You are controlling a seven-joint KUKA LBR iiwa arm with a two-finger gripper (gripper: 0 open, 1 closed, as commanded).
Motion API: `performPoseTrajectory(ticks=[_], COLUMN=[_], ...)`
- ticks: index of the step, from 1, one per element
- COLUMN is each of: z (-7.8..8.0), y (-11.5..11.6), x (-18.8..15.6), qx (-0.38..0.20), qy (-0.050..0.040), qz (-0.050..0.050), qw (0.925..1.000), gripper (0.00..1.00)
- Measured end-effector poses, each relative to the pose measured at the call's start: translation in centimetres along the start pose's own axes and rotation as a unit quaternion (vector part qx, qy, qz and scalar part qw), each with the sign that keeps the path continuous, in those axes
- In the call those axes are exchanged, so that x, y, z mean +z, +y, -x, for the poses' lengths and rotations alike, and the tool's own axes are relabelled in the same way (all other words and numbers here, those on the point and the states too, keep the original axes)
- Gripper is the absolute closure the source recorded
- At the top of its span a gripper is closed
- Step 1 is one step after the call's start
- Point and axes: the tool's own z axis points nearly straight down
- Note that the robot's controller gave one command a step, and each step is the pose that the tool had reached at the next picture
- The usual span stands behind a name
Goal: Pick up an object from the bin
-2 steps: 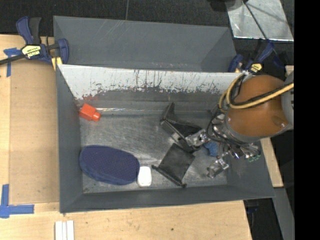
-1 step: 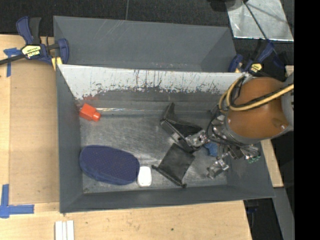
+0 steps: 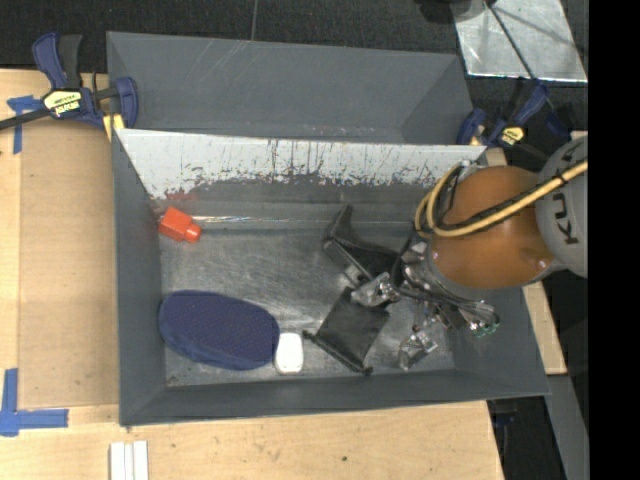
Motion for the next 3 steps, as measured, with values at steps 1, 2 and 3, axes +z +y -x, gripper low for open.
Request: performPoseTrajectory(ticks=[1, 2, 3], z=[0.9, 1.3, 2.5], y=[3.7, 3.9, 2.1], x=[2.0, 1.8, -20.5], qx=[-0.03, -0.03, -0.029], qy=[-0.0028, -0.0106, -0.0026], qz=[-0.004, -0.004, -0.002], qw=[0.9995, 0.9995, 0.9996], gripper=[0.0, 1.0, 1.0])
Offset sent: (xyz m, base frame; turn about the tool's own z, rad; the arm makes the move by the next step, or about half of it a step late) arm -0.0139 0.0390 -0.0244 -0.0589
